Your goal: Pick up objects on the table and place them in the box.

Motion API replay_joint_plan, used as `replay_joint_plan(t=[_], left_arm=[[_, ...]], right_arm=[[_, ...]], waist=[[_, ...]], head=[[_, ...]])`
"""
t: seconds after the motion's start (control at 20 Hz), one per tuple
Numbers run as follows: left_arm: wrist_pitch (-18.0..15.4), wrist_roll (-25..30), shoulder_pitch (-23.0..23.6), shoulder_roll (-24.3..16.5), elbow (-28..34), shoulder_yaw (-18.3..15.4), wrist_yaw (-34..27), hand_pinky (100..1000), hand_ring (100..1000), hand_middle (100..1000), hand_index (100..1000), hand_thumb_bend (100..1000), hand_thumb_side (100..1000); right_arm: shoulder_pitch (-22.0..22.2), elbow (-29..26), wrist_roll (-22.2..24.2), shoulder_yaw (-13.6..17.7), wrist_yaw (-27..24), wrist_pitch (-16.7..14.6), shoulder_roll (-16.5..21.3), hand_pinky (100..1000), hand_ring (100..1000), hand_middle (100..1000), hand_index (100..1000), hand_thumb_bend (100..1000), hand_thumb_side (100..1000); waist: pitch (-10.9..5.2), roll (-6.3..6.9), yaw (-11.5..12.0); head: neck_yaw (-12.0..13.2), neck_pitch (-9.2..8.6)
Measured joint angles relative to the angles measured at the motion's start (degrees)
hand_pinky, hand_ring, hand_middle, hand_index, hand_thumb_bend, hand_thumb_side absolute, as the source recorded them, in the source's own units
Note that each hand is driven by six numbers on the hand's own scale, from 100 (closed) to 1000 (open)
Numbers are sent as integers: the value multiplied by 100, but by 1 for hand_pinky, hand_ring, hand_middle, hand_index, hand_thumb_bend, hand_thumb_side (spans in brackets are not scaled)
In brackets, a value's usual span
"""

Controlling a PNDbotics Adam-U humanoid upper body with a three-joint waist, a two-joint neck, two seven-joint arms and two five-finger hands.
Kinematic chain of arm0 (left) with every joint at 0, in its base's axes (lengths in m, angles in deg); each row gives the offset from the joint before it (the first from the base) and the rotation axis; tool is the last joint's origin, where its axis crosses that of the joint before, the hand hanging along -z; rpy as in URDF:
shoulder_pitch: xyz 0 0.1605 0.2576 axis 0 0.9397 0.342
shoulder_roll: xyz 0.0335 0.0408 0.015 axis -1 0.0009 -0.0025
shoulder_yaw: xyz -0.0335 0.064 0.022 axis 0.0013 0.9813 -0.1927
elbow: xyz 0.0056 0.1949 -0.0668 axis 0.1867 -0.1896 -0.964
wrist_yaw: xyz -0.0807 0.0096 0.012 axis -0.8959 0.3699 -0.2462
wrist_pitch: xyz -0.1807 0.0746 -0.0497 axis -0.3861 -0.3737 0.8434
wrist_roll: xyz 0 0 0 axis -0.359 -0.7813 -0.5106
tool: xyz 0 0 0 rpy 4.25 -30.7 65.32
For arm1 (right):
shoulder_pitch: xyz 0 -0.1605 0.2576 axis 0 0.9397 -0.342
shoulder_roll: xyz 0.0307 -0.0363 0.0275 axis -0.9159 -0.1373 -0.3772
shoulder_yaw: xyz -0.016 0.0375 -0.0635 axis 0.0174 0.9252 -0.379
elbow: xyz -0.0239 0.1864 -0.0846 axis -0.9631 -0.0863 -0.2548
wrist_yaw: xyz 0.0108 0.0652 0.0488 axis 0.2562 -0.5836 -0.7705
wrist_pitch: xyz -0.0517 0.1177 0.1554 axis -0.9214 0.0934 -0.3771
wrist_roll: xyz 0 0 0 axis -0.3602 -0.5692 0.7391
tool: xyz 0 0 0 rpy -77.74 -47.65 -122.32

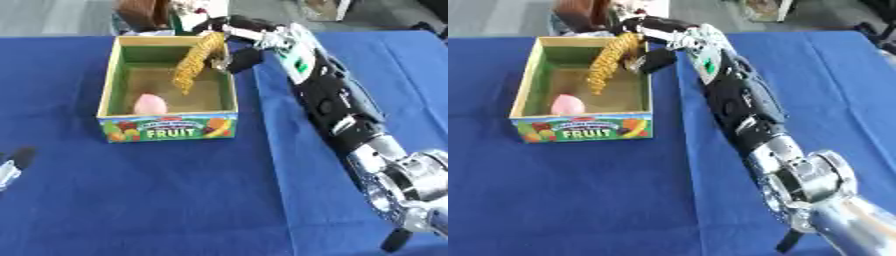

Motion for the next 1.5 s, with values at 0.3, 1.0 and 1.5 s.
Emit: replay_joint_plan(t=[0.3, 1.0, 1.5], left_arm=[[8, 16, 27, 19, -28, -12, 13, 572, 422, 530, 701, 689, 175], [5, 35, 28, 44, -28, -29, 24, 574, 424, 529, 702, 683, 175], [3, 34, 36, 45, -28, -44, 25, 575, 424, 529, 699, 679, 177]], right_arm=[[20, 1, -17, 2, 110, -17, 1, 966, 1000, 949, 1000, 158, 678], [21, 70, -67, 1, 275, -67, -7, 966, 1000, 949, 1000, 136, 678], [35, 66, -98, 1, 264, -98, -6, 955, 1000, 940, 1000, 110, 553]], waist=[[0, 23, -16], [0, 29, -3], [0, 29, -38]], head=[[-10, 1], [-47, 1], [-46, 0]])
